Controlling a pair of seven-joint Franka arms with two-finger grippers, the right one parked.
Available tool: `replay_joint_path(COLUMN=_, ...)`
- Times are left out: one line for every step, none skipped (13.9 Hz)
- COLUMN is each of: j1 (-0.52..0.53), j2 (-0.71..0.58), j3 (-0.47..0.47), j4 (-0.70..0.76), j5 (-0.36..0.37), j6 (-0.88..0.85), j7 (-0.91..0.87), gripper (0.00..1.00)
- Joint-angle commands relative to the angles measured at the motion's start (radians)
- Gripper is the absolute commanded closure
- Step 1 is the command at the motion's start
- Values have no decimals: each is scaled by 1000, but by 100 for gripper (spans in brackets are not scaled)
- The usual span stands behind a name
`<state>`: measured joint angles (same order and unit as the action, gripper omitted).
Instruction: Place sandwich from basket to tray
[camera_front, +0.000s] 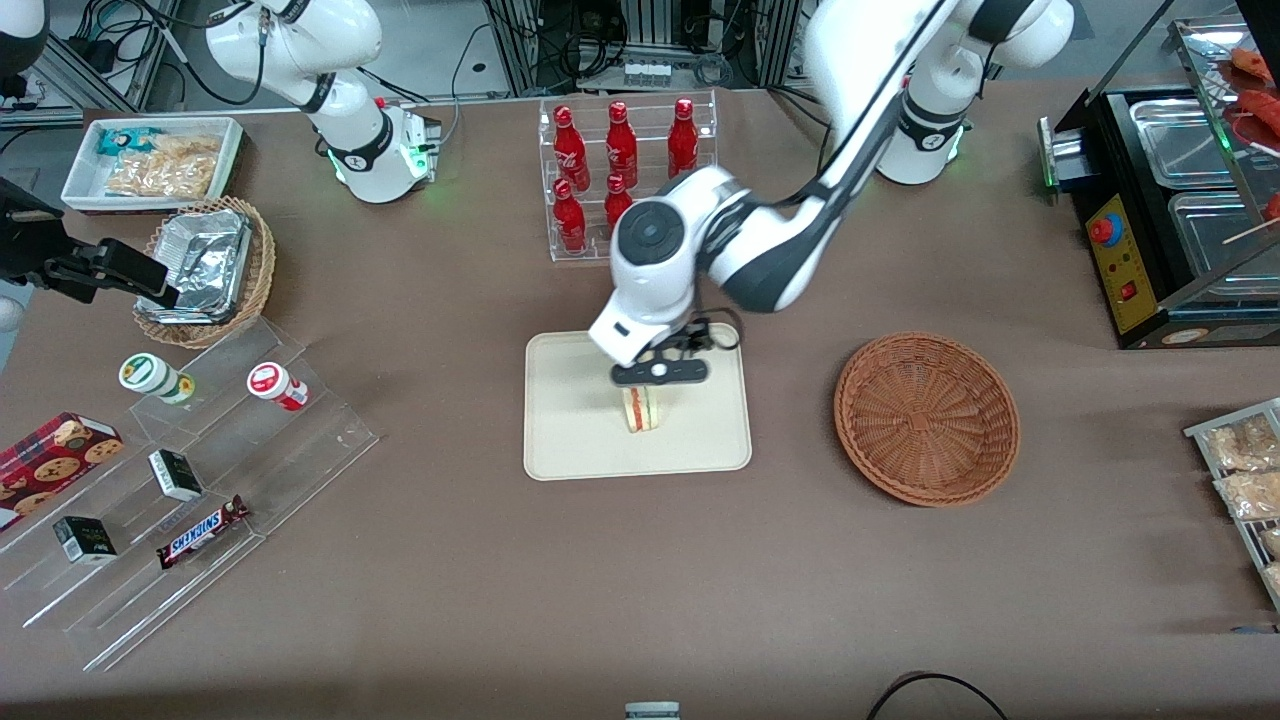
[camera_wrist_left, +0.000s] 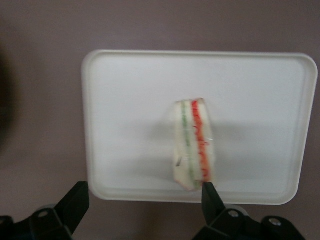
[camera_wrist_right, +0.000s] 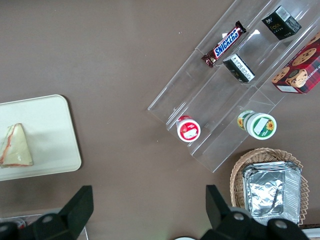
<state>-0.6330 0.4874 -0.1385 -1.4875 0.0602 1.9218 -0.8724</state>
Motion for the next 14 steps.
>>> replay_joint_path(j1=100, j2=-162, j3=-3, j4=-54, j5=-52, j6=-148, j7=-8, gripper=0)
replay_joint_path(j1=131, j2=-196, j3=-3, j4=-53, j5=-60, j6=-211, j7=-11, gripper=0)
replay_joint_path(j1=174, j2=-232, j3=-1, j4=-53, j5=-62, j6=-257, j7=6, gripper=1)
replay_joint_path(j1=221, j2=-257, j3=-3, j4=-53, j5=-62, j6=-285, j7=31, gripper=1)
replay_joint_path(j1=243, j2=-285, j3=-1, j4=-53, j5=-63, j6=-322, j7=59, gripper=0)
replay_joint_path(j1=278, j2=-303, j3=-1, j4=-51, j5=-63, j6=-357, j7=85, gripper=0)
replay_joint_path(j1=323, j2=-328, j3=-3, j4=-53, j5=-63, j6=-388, j7=128, gripper=0)
replay_joint_path(j1=355, j2=-351, j3=-3, j4=-53, j5=-63, j6=-421, j7=182, gripper=0)
replay_joint_path(j1=390, j2=-369, j3=-3, j4=-51, j5=-65, j6=-455, j7=229, gripper=0)
replay_joint_path(j1=430, j2=-389, j3=-3, j4=-53, j5=-69, j6=-490, j7=281, gripper=0)
replay_joint_path(j1=462, j2=-410, j3=-1, j4=-51, j5=-69, j6=-519, j7=340, gripper=0)
replay_joint_path(j1=499, j2=-433, j3=-3, j4=-51, j5=-69, j6=-552, j7=396, gripper=0)
replay_joint_path(j1=527, j2=-456, j3=-1, j4=-47, j5=-69, j6=-588, j7=441, gripper=0)
replay_joint_path(j1=558, j2=-481, j3=-1, j4=-46, j5=-68, j6=-616, j7=479, gripper=0)
